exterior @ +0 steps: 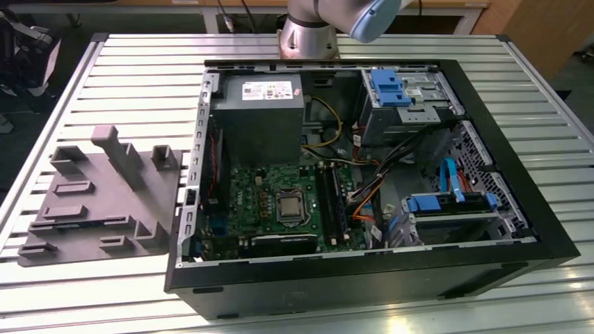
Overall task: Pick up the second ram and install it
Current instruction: 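Reach for the second ram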
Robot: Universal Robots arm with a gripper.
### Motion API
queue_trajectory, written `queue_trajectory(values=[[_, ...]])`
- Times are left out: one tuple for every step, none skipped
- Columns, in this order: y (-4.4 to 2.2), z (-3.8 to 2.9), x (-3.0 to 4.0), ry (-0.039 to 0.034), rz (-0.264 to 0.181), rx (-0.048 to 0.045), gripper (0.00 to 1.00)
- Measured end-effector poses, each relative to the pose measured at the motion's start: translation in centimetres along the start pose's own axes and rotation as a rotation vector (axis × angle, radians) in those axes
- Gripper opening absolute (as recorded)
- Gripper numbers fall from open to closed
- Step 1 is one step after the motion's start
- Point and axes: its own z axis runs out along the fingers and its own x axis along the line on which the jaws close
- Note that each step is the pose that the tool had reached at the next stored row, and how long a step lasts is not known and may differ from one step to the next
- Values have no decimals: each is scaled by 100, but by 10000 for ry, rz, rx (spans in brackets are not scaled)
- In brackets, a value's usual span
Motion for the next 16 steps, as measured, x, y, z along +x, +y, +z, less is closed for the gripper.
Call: queue_trajectory(values=[[-3,0,1,0,0,0,11],[-6,0,3,0,0,0,11],[-8,0,4,0,0,0,11],[-10,0,5,0,0,0,11],[-13,1,7,0,1,0,11],[-16,1,9,0,0,0,11],[-19,2,11,-1,0,0,11],[-21,2,13,-1,0,0,11],[-24,2,15,0,0,0,11],[-27,3,18,-1,0,-1,11],[-30,3,21,0,0,0,11],[-34,3,23,-1,0,-1,11],[-37,4,24,-1,0,0,11],[-40,4,26,0,0,0,11],[-42,4,28,0,0,0,11],[-44,5,31,0,0,0,11]])
